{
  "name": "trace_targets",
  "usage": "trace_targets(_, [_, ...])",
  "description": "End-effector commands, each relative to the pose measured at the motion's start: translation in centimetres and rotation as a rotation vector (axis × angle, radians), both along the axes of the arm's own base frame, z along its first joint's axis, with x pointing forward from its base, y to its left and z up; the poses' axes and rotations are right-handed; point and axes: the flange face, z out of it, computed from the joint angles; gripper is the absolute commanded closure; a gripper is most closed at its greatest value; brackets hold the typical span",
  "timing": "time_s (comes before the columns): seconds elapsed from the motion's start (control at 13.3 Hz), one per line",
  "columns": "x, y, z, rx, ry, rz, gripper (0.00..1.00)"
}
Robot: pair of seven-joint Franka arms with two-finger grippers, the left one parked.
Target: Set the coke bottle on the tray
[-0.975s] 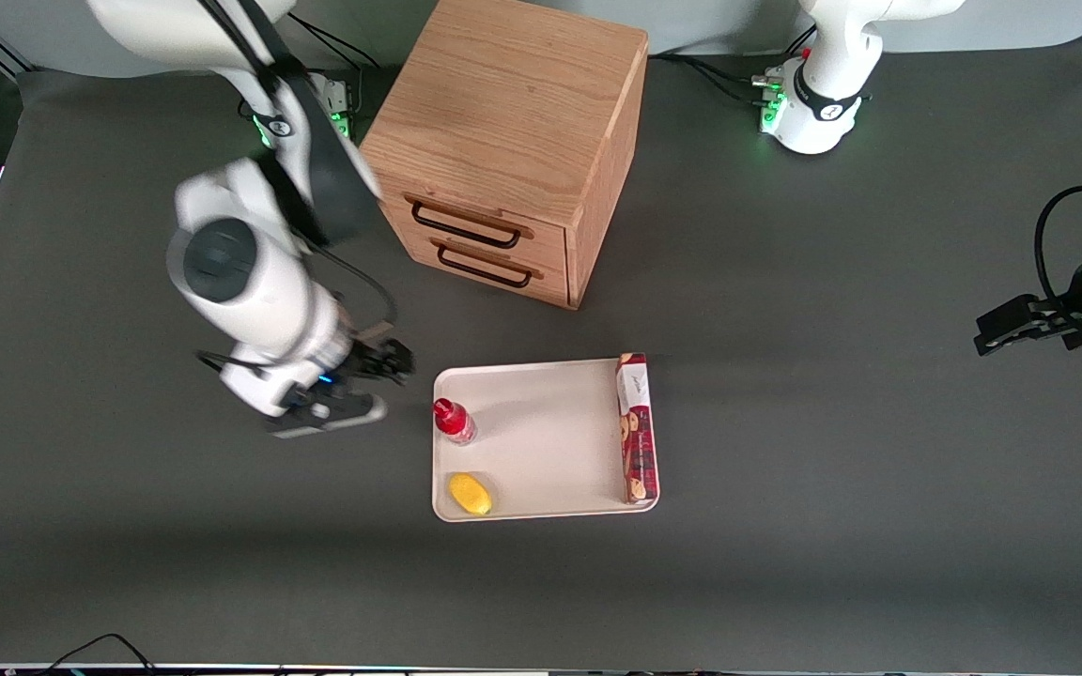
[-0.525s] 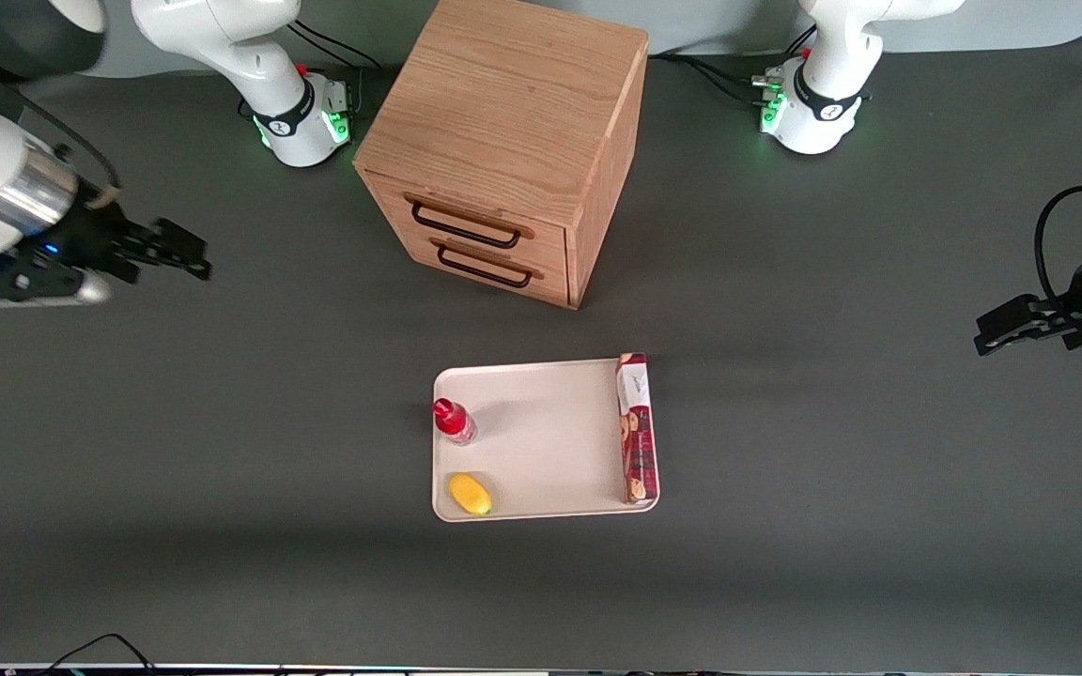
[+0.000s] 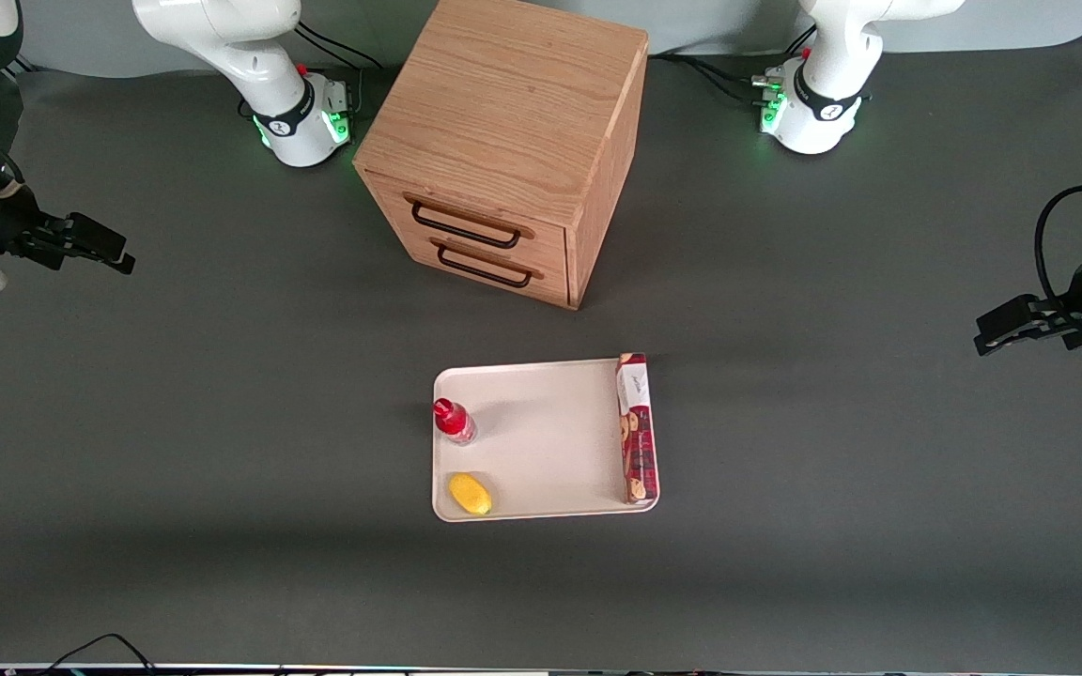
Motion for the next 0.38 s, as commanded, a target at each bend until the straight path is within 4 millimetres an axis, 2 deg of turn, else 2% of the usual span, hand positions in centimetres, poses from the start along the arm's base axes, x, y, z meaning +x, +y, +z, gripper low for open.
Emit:
trace_targets(0.0, [0.9,-0.6,1.1,-0.029,-0.021,0.004,0.0])
trace_targets(0.15, [1.7,-2.2,1.5,-0.03,-0.04,-0.024,0.0])
trace_targets(0.3, [2.5,-2.3,1.7,-0.032,-0.048,-0.028,0.0])
